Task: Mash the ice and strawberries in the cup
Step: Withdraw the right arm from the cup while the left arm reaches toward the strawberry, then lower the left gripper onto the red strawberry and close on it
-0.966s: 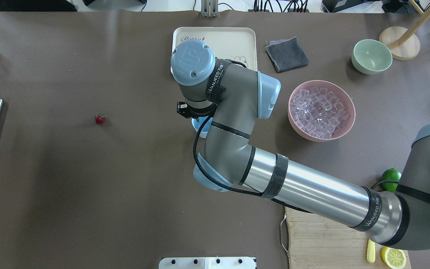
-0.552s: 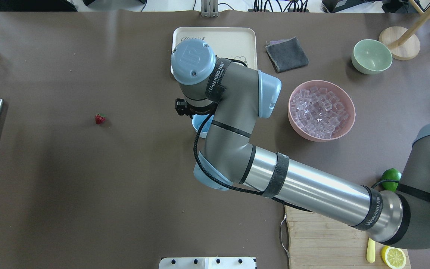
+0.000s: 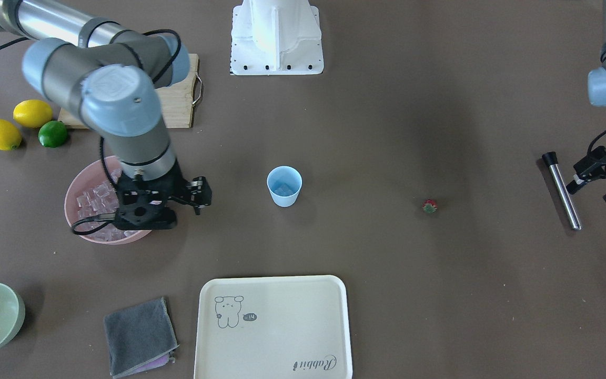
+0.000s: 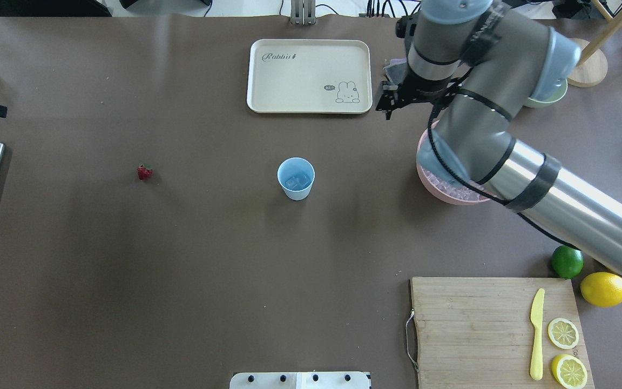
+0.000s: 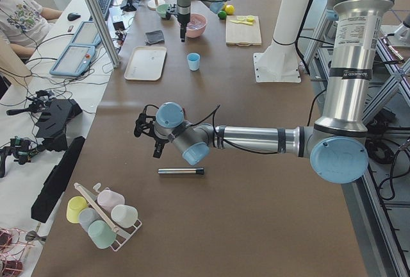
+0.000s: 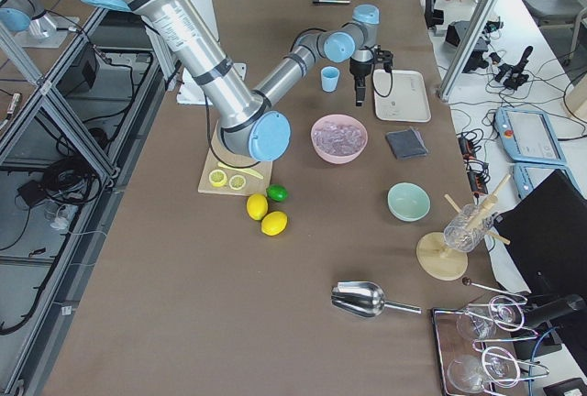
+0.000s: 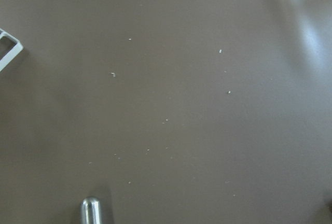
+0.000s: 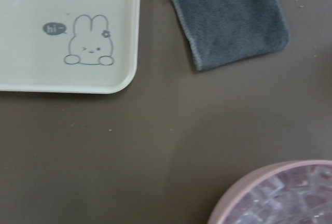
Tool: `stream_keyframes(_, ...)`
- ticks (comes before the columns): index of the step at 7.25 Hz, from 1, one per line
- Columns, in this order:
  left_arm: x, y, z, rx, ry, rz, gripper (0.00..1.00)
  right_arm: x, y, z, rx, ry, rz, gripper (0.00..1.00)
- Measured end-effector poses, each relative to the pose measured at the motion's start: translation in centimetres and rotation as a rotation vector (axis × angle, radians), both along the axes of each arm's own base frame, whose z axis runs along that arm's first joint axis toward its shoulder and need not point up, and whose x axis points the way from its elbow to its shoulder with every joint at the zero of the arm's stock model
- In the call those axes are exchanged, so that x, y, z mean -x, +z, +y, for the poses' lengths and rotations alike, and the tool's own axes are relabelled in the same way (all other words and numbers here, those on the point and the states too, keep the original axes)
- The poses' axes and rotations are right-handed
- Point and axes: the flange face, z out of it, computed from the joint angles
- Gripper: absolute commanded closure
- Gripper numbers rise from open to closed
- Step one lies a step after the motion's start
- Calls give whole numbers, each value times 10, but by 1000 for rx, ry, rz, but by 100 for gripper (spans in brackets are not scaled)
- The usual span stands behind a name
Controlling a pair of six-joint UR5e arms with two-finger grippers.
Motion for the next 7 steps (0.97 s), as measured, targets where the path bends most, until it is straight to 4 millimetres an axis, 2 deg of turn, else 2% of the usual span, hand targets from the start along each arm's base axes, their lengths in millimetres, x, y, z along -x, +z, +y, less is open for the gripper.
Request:
stream_keyframes(1,-27,-20,-6,-24,29,9,3,-62,33,-10,-14,-14,-3,2)
stream_keyframes(2,-68,-45,-13,-38,42,16,3,-122,68,-11,-39,-35,0,2)
stream_keyframes(4,-161,-91,-13,-46,47,4,3,-232,149,9,-95,-118,17,2)
stream_keyframes(5,-190,-112,-14,-32,43,-9,3,-278,190,24,-121,-162,36,2)
stream_keyframes(6,-208,-124,-13,-35,34,-29,4,-315,222,39,-143,-201,52,2)
stream_keyframes(7,-228,-127,-6,-47,35,-49,5,-339,244,52,-160,-229,62,2)
